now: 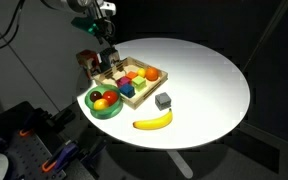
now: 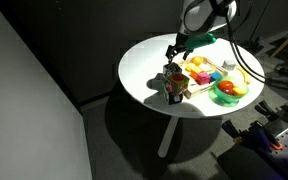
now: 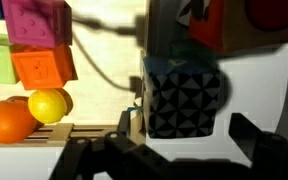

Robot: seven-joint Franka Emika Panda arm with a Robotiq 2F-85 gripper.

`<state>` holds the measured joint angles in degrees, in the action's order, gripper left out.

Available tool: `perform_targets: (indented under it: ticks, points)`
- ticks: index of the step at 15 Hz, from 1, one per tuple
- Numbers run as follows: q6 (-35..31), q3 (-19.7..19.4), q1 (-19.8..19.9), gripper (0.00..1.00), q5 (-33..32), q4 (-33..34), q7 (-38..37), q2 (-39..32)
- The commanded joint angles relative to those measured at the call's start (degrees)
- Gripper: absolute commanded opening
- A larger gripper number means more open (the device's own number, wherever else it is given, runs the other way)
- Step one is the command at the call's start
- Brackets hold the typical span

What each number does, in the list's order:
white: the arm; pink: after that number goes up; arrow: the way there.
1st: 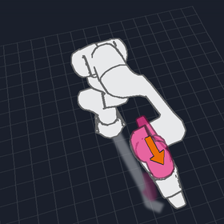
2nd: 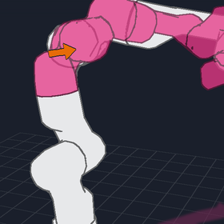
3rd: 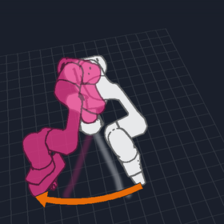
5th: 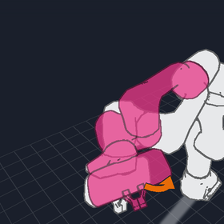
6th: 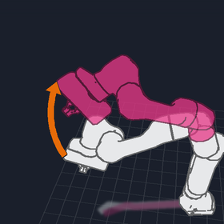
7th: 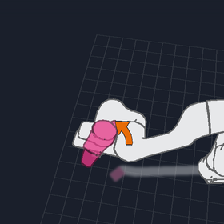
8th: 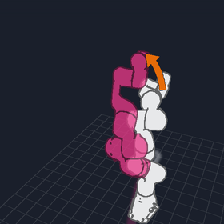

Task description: Pick up the block with the letter a on it and put it on the green block, push the block with the letter a on it over onto the table

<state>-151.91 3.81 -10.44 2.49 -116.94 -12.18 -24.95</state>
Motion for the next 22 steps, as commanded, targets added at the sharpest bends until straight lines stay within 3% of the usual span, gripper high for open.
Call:
perform_targets:
  ticks: [1,7,14,22]
  points:
    - [-0.1,1.4,2.2,1.00,3.1,-3.7,1.4,3.7]
    - [2.8,-0.4,3.0,1.00,3.6,-6.0,-1.1,5.7]
    - [8.3,-4.2,2.3,1.00,-0.4,-6.9,-5.0,5.8]
    - [14.3,-5.6,1.5,1.00,-5.6,-6.6,-8.9,5.0]
